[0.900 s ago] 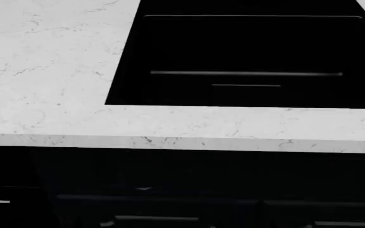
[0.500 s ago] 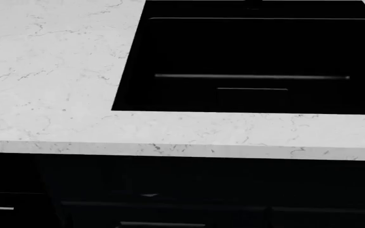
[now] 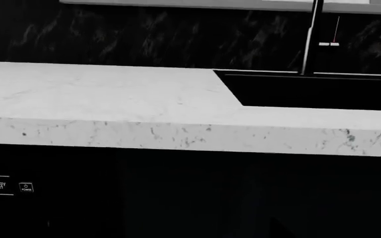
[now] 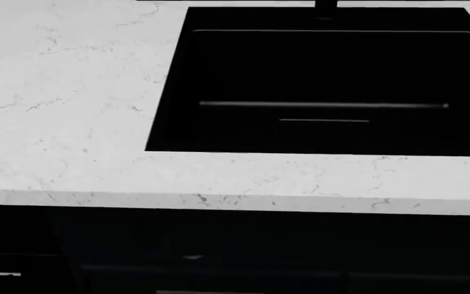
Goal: Stack the cups from largest to smallest.
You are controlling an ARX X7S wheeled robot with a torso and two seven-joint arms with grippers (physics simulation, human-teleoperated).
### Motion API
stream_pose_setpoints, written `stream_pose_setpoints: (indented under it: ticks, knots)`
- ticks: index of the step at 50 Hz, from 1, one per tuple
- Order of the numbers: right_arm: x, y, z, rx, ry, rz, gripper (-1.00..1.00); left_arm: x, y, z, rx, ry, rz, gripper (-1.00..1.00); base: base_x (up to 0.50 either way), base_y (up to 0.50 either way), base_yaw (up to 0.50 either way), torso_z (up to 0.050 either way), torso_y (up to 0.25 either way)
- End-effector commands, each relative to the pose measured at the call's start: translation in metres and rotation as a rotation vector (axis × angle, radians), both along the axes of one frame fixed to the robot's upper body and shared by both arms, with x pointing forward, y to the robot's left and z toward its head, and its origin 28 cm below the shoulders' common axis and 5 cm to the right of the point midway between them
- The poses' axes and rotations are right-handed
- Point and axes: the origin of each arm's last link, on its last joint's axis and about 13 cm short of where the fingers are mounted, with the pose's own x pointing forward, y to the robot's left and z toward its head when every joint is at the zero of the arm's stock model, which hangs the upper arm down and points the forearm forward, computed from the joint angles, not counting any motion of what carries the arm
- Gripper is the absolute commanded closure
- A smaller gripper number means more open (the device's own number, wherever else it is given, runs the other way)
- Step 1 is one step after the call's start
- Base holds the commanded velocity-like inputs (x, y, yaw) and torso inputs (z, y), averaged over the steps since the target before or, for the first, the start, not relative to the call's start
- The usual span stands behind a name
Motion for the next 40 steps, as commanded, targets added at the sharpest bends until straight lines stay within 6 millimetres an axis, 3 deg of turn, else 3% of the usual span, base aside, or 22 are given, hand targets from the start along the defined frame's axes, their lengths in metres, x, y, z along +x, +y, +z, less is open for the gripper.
stream_pose_setpoints:
  ticks: [1, 8, 13, 32, 40]
  knots:
    - [0.001, -0.002, 0.006, 0.000, -0.022, -0.003, -1.00, 0.003, -0.002, -0.002, 0.017, 0.020, -0.017, -1.00, 0.00, 0.00, 0.00, 0.050, 0.000]
    - [0.003, -0.010, 0.020, -0.015, -0.052, -0.022, -1.00, 0.007, -0.001, 0.007, 0.003, -0.001, -0.015, -1.00, 0.00, 0.00, 0.00, 0.050, 0.000]
    - [0.007, -0.023, 0.043, -0.042, -0.106, -0.058, -1.00, 0.022, 0.004, 0.040, 0.016, -0.094, -0.021, -1.00, 0.00, 0.00, 0.00, 0.050, 0.000]
    - [0.035, -0.053, 0.134, -0.114, -0.237, -0.106, -1.00, 0.067, 0.016, 0.129, 0.081, -0.245, -0.035, -1.00, 0.00, 0.00, 0.00, 0.050, 0.000]
    - [0.044, -0.064, 0.160, -0.103, -0.263, -0.089, -1.00, 0.083, 0.022, 0.156, 0.056, -0.249, -0.037, -1.00, 0.00, 0.00, 0.00, 0.003, 0.000]
